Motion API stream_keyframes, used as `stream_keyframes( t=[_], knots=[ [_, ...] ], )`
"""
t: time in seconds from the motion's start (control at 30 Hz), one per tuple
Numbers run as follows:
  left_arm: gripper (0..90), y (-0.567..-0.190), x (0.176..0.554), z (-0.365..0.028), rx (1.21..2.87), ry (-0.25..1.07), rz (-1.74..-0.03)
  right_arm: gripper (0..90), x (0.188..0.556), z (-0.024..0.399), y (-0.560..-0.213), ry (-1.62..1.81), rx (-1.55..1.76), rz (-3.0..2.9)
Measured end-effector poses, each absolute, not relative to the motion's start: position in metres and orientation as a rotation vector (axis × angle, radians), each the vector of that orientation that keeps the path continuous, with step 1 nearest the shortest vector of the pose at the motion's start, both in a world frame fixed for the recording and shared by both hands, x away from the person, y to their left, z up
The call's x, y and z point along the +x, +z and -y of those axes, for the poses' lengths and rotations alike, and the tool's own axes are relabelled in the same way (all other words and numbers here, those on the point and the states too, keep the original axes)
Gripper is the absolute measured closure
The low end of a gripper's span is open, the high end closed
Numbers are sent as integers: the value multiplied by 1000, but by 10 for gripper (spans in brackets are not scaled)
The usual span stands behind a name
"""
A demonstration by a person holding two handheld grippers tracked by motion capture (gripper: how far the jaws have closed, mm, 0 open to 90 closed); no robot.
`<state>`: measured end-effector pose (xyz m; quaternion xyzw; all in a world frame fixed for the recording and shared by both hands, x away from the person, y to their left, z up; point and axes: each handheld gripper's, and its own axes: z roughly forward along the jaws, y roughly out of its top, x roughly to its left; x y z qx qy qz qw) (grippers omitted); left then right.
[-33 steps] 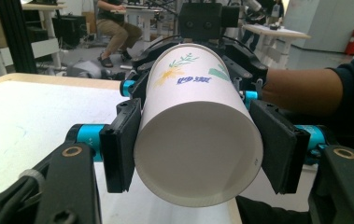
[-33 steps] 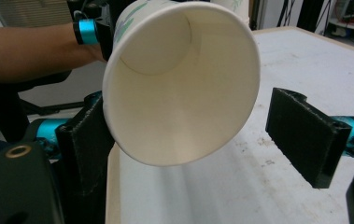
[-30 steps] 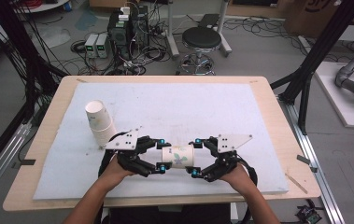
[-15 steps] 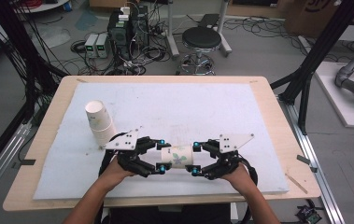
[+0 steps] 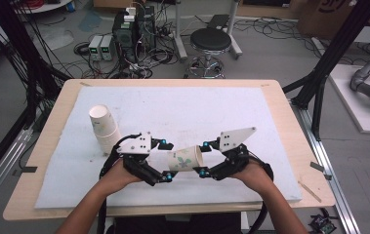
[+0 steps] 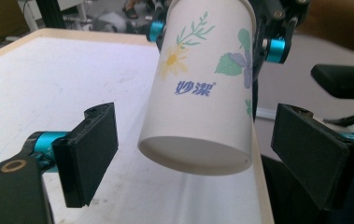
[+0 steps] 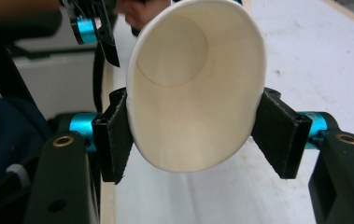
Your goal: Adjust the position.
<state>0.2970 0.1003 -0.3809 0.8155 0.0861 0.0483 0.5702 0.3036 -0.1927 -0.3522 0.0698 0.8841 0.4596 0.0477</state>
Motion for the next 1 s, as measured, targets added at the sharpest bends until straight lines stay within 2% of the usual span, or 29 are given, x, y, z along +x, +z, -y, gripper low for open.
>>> stream_keyframes(
  t=[0.53,1.0],
  knots=[
    [164,-379,303,-96,2069,145,-191,341,313,153,-323,966,98,-2847],
    [192,-380,304,-93,2122,138,-182,338,312,124,-312,710,24,-2899]
  ],
)
